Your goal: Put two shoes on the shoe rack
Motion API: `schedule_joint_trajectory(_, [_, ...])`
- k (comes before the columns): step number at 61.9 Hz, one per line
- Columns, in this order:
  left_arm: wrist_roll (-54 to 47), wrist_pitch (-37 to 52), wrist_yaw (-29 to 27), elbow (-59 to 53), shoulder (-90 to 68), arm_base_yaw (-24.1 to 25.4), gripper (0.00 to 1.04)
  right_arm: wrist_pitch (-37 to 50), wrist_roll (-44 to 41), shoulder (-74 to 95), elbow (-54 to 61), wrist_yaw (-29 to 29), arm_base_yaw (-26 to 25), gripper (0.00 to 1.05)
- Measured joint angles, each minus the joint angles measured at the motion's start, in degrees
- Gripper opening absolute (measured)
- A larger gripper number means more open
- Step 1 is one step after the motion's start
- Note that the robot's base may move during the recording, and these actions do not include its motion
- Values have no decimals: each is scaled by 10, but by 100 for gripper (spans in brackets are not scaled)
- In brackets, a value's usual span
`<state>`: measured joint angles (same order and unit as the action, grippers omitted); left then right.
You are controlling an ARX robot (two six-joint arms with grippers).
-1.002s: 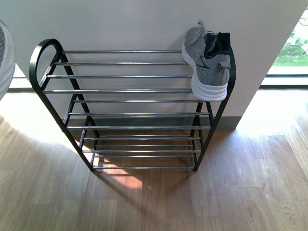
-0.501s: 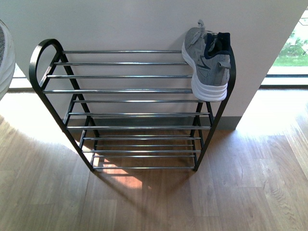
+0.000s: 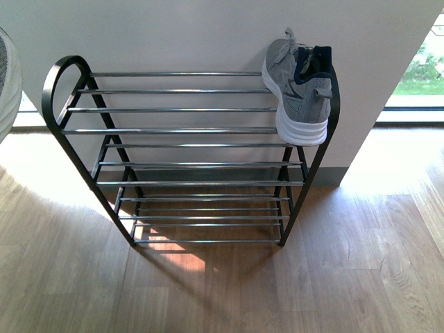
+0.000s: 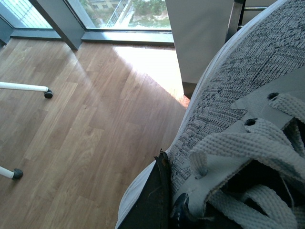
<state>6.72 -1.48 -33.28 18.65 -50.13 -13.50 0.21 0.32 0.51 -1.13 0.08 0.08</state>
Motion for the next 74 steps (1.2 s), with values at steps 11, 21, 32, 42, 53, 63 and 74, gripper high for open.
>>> schedule_joint_trajectory(11, [0, 0, 0, 0, 0, 0, 2, -1, -1, -1, 0, 0, 0, 19])
schedule_joint_trajectory(21, [0, 0, 0, 0, 0, 0, 2, -1, -1, -2, 0, 0, 0, 46])
schedule_joint_trajectory(32, [0, 0, -5, 0, 0, 1, 2, -2, -1, -2, 0, -2, 0, 81])
schedule_joint_trajectory(42, [135, 129, 5, 45, -120, -30, 2, -3, -1, -3, 0, 1, 0, 95])
schedule_joint_trajectory(53, [280, 125, 62, 241, -362, -84, 2, -3, -1, -3, 0, -1, 0, 96])
schedule_joint_trajectory(63, [397, 37, 129, 453, -573, -122, 2, -3, -1, -3, 0, -1, 0, 96])
schedule_joint_trajectory(74, [452, -51, 170, 647, -737, -147, 2, -3, -1, -3, 0, -1, 0, 96])
